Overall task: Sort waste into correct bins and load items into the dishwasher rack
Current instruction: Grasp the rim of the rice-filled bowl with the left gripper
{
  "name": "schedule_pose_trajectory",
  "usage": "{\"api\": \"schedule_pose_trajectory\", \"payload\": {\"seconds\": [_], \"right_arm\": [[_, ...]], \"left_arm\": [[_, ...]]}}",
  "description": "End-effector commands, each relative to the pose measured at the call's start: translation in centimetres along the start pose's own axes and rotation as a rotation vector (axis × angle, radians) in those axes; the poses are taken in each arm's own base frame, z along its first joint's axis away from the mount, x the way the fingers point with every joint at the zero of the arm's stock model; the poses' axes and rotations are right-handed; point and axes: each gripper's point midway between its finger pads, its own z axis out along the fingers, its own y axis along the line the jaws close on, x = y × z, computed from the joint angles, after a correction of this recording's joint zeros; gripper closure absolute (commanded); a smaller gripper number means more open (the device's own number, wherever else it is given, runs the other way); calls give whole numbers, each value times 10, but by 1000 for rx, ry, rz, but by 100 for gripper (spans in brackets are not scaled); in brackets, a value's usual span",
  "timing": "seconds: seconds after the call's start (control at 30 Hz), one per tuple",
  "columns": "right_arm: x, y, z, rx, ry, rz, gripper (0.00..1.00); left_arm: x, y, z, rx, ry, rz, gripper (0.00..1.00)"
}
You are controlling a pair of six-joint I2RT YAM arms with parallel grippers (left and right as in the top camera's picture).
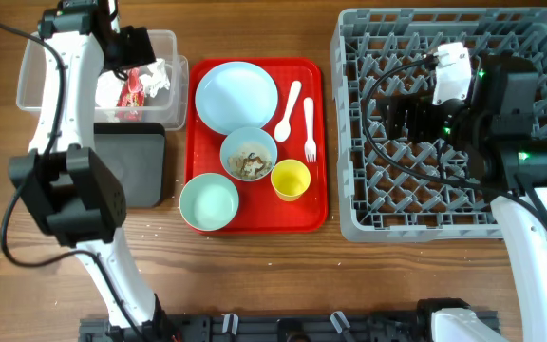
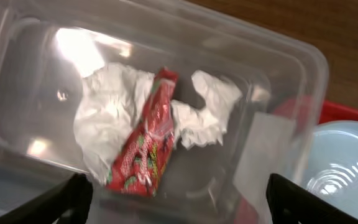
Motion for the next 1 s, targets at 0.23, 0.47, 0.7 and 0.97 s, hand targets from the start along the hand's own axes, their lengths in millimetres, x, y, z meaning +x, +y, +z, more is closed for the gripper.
{"api": "schedule_pose_trajectory", "payload": {"seconds": [0.23, 0.47, 0.7, 0.97], "right_arm": [[-9, 3, -1, -17, -21, 2, 0], [-9, 3, -1, -17, -20, 2, 0], [-7, 3, -1, -18, -11, 10, 0], [-6, 3, -1, -18, -10, 35, 0]], "left_arm": [[82, -97, -104, 144, 152, -31, 25], [135, -174, -89, 182, 217, 11, 29], [192, -236, -31, 240, 211, 29, 41], [236, -244, 20, 141, 277, 77, 47]]}}
